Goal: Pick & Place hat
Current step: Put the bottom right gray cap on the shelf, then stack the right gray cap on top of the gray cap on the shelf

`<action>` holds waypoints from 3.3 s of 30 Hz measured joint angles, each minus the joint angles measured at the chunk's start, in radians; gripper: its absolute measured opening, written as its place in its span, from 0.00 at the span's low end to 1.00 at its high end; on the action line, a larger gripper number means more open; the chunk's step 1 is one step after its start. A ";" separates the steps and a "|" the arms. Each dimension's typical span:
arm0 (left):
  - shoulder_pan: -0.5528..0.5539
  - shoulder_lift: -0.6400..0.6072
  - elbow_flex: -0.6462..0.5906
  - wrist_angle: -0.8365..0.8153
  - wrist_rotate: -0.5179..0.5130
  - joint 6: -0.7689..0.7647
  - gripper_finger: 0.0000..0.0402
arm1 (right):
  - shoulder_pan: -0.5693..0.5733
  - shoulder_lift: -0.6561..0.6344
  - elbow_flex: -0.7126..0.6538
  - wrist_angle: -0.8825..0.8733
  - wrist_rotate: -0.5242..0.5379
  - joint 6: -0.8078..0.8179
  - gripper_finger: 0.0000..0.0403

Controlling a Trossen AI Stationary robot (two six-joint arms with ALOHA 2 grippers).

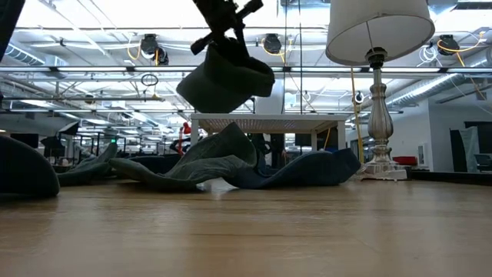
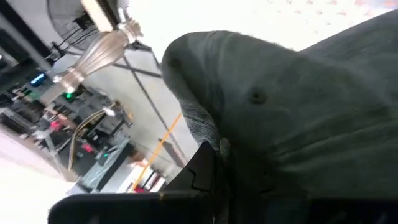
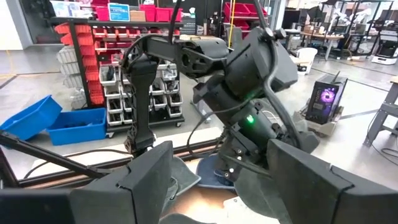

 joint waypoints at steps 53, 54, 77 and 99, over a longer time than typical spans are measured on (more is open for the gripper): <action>0.085 0.014 -0.257 0.441 0.247 -0.091 0.06 | -0.001 0.000 0.000 0.001 0.005 -0.081 0.63; 0.088 0.014 -0.257 0.437 0.247 -0.091 0.06 | -0.001 0.000 0.000 0.001 0.005 -0.081 0.63; 0.101 0.101 -0.260 0.491 0.238 -0.092 0.06 | -0.001 0.001 0.000 -0.009 0.005 -0.075 0.63; 0.102 0.091 -0.258 0.503 0.186 -0.216 0.43 | -0.001 0.001 0.000 -0.011 0.001 -0.097 0.63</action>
